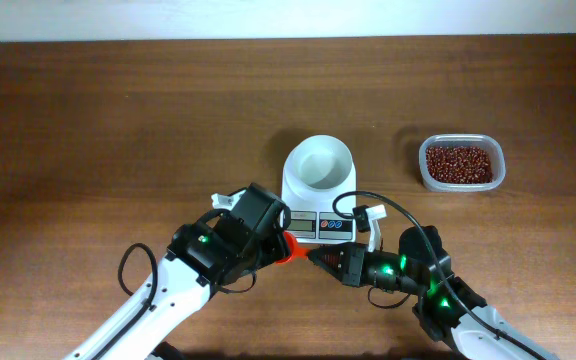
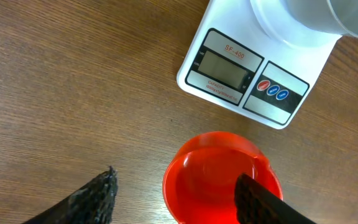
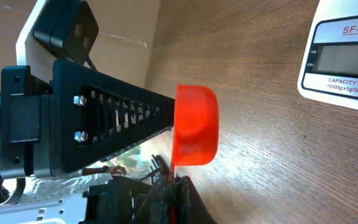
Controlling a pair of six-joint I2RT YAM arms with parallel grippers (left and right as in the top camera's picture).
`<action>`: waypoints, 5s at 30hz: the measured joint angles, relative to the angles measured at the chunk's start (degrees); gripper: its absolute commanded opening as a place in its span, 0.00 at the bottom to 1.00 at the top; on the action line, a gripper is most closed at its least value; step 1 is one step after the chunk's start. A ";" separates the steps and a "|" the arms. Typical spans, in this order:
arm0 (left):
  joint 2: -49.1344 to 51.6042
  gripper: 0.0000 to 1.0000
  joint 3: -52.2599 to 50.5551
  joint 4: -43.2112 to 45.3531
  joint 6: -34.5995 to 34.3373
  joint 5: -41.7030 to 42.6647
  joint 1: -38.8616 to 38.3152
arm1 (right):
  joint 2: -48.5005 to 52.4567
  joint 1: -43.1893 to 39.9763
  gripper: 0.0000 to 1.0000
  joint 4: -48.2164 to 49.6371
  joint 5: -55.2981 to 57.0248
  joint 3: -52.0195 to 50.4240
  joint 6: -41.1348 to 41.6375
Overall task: Scoop and weigh 50g on scale
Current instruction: 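Grasp the scoop handle with the right gripper and release left gripper, then carry the scoop with the right gripper toward the bean tub, then lower the scoop into the red beans with the right gripper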
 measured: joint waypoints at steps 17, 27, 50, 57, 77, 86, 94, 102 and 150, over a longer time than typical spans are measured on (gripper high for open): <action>-13.33 0.99 5.84 -5.22 10.47 -10.88 0.00 | -10.69 -11.74 0.04 -5.81 -7.34 0.02 -3.41; -12.87 0.99 5.90 -6.95 17.49 -12.28 0.02 | -27.26 -27.69 0.04 -11.26 -16.92 0.04 -3.65; -4.50 0.99 5.92 -5.53 77.57 18.51 15.39 | -27.26 -33.42 0.04 -10.84 -23.63 0.04 -3.63; -4.46 0.99 5.92 -6.32 81.81 18.69 19.65 | -27.23 -33.42 0.04 -8.74 -24.06 0.00 -3.63; -4.46 0.99 5.92 -4.13 82.42 15.28 19.65 | -16.72 -57.18 0.04 -37.44 -26.91 13.11 -27.56; -4.44 0.99 5.95 -3.72 82.42 15.45 19.65 | -16.63 -57.22 0.04 -89.83 -2.86 34.80 -57.37; -4.44 0.99 5.97 -2.19 82.82 16.13 19.65 | -16.85 -57.20 0.04 -94.86 1.75 45.22 -63.45; -4.44 0.99 5.97 -2.43 86.29 18.34 19.65 | -16.85 -57.20 0.04 -95.58 1.75 45.24 -63.60; -4.44 0.99 5.97 -2.86 86.49 17.14 19.65 | -16.85 -57.22 0.04 -96.15 -11.89 45.40 -55.21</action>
